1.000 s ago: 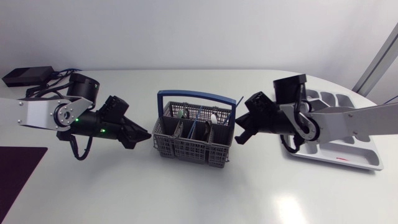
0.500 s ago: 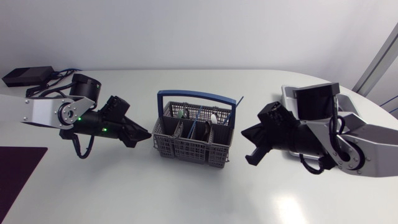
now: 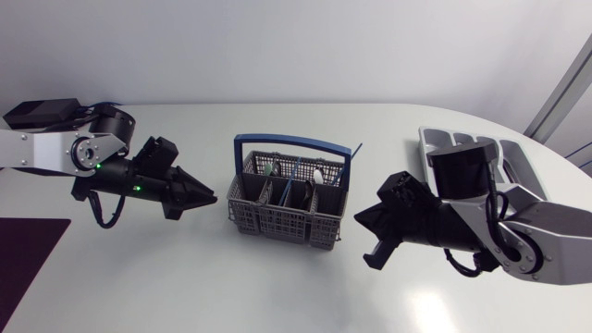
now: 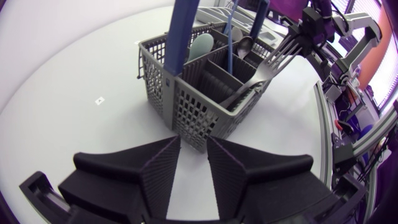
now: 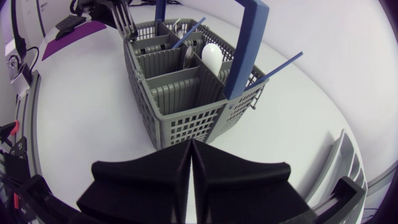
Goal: Sort the cutlery from the basket into the organizer compartments.
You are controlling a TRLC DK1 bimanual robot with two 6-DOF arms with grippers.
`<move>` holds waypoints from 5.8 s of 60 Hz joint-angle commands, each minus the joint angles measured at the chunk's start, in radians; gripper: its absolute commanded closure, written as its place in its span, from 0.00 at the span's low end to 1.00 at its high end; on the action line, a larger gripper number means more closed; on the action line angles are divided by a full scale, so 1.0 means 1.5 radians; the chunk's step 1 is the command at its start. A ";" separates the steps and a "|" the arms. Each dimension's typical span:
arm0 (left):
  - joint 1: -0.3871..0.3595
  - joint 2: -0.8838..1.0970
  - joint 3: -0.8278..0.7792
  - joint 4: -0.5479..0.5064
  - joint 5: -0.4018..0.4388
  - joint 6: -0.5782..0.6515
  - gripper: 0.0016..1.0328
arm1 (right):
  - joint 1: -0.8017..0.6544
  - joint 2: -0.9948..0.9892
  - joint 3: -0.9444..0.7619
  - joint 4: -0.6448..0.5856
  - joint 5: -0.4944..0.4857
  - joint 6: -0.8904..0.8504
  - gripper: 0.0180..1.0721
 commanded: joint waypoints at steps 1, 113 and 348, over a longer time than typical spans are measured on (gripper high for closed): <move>-0.019 -0.001 0.002 -0.004 0.018 0.043 0.70 | 0.013 0.021 0.002 0.005 0.002 0.019 0.93; -0.030 0.072 0.027 0.104 0.020 -0.022 0.70 | -0.049 0.222 0.134 0.060 0.049 0.002 0.93; -0.423 -0.217 0.176 -0.285 -0.447 -0.442 0.22 | 0.003 -0.283 -0.034 -0.199 0.093 -0.010 0.33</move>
